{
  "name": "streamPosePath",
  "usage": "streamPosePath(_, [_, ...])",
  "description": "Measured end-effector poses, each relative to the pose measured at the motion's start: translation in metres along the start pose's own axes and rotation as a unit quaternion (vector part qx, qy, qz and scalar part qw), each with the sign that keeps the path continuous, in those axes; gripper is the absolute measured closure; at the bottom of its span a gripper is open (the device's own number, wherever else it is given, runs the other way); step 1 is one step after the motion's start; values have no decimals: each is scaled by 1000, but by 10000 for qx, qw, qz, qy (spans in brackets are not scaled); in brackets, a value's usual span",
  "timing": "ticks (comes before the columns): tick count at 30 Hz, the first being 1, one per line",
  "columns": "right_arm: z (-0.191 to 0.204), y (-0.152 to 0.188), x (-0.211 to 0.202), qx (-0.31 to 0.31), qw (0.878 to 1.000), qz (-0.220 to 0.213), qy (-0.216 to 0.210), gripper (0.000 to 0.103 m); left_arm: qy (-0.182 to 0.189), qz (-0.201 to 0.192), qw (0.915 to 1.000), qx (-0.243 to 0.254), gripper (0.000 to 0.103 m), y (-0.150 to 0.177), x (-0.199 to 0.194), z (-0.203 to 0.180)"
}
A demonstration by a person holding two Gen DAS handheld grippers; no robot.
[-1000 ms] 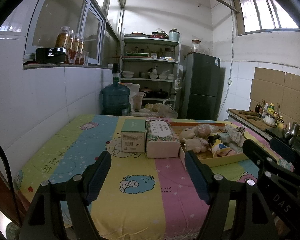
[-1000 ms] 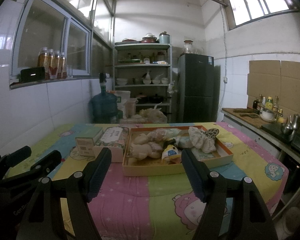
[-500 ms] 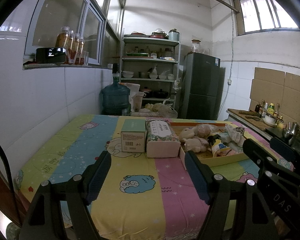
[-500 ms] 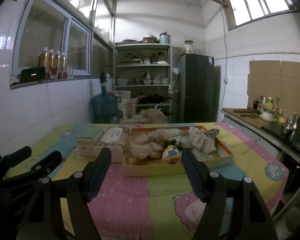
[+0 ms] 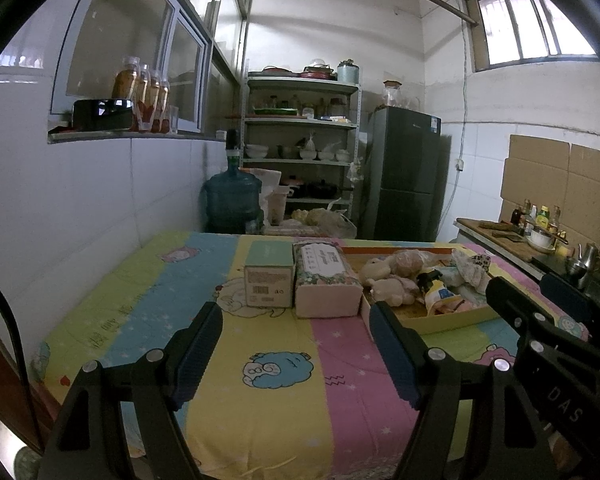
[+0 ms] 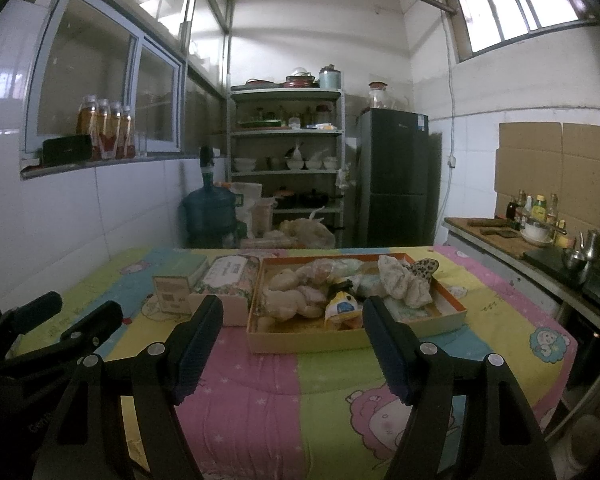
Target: Organize soft objects
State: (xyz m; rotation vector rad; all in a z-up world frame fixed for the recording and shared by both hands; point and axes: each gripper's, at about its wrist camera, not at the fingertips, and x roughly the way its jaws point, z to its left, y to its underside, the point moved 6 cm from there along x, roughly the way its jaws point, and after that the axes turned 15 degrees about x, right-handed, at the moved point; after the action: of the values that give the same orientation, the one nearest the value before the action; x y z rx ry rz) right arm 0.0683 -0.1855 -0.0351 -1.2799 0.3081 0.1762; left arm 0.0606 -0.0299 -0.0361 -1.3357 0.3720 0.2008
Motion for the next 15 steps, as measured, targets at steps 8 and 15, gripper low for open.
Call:
streamPosePath(8, [0, 0, 1, 1, 10000, -1, -2, 29, 5, 3, 10000, 0, 28, 0, 0, 0])
streamPosePath(15, [2, -1, 2, -1, 10000, -8, -7, 29, -1, 1, 10000, -3, 28, 0, 0, 0])
